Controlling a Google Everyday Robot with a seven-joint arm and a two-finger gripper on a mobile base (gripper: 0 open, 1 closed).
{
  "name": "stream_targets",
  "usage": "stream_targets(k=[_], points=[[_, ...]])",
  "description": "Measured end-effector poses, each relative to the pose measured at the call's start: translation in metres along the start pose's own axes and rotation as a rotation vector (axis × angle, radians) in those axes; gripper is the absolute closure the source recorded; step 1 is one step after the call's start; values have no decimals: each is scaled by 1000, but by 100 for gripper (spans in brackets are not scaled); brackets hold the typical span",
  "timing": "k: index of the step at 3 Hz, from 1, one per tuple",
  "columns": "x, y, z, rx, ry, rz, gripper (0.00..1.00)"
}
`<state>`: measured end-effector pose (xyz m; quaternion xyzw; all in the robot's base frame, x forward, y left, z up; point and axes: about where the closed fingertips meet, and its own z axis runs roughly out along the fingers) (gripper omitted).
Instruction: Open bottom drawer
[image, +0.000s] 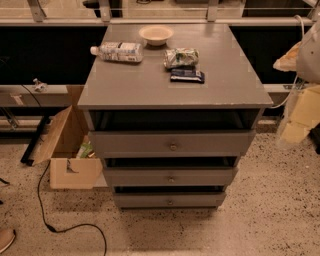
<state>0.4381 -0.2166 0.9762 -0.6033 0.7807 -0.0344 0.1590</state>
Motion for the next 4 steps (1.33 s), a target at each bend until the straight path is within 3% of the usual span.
stream_targets(k=[1, 2, 4], points=[[0, 0, 0, 2, -1, 0, 0], [10, 2, 35, -36, -44, -8, 0], [44, 25, 163, -219, -180, 60, 0]])
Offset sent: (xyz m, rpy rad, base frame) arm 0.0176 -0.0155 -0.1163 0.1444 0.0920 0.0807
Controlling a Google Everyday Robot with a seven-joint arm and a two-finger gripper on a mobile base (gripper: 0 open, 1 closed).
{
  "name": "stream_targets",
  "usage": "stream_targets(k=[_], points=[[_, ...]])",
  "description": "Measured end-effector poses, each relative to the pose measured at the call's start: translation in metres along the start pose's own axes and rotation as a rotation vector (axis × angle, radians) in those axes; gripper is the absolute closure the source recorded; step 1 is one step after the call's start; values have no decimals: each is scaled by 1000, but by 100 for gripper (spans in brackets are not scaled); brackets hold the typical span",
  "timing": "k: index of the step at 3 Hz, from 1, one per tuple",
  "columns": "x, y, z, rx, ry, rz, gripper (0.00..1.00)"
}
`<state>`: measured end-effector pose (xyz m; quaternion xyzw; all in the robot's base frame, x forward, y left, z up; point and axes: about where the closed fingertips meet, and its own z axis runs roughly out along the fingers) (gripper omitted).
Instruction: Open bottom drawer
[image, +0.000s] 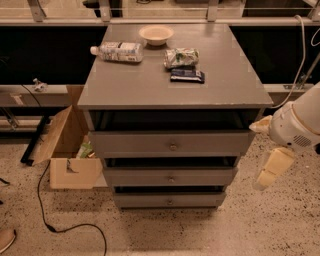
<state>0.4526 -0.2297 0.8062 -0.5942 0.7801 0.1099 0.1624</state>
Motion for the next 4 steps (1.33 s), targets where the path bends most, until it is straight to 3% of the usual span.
stream_targets(k=[1, 2, 3, 4], points=[[4, 1, 10, -13, -8, 0, 0], [34, 2, 63, -54, -44, 15, 0], [68, 7, 130, -84, -82, 16, 0], [89, 14, 222, -119, -169, 19, 0]])
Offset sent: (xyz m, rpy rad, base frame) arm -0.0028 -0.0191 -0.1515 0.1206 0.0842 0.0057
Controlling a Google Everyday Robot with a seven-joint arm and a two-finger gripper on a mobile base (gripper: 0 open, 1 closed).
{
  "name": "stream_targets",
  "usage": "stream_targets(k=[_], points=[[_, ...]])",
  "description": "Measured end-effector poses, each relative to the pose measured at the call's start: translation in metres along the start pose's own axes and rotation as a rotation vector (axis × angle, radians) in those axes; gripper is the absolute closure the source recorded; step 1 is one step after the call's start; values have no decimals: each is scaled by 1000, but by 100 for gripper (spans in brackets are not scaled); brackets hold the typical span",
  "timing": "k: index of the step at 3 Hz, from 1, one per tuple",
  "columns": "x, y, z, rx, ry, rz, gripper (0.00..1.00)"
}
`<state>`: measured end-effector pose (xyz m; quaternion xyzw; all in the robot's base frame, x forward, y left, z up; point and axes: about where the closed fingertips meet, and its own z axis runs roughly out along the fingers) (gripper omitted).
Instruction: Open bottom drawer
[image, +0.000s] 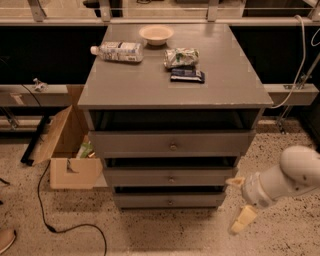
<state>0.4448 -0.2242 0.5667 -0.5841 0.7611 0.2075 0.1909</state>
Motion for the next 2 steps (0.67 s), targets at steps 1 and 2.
stream_targets(k=[1, 2], points=[[12, -2, 59, -18, -56, -2, 0], [12, -2, 59, -18, -56, -2, 0]])
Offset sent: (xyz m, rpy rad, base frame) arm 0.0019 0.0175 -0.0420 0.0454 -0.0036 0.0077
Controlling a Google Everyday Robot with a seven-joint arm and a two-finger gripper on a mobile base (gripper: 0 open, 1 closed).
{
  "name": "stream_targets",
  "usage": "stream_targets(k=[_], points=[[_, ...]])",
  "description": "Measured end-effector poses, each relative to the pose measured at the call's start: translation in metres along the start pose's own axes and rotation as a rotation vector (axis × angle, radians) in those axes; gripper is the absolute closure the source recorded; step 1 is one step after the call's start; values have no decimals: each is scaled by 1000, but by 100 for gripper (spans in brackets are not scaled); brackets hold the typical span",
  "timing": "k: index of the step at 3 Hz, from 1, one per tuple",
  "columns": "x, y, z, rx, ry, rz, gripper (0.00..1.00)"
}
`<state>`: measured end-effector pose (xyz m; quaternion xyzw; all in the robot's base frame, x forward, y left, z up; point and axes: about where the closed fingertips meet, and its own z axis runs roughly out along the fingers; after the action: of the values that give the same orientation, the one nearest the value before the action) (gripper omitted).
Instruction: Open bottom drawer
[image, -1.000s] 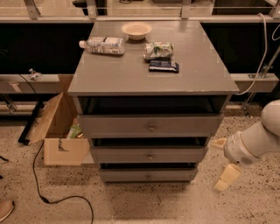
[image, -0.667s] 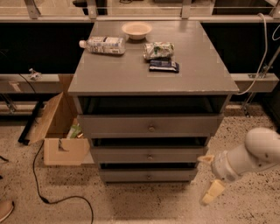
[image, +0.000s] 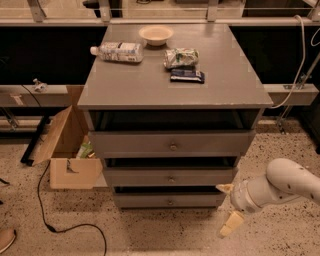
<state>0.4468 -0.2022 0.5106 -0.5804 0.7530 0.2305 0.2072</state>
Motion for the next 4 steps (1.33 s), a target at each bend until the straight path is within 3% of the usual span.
stream_targets(k=[1, 3, 4], points=[[23, -14, 29, -17, -11, -20, 0], [86, -52, 119, 2, -69, -145, 0], [87, -52, 119, 2, -69, -145, 0]])
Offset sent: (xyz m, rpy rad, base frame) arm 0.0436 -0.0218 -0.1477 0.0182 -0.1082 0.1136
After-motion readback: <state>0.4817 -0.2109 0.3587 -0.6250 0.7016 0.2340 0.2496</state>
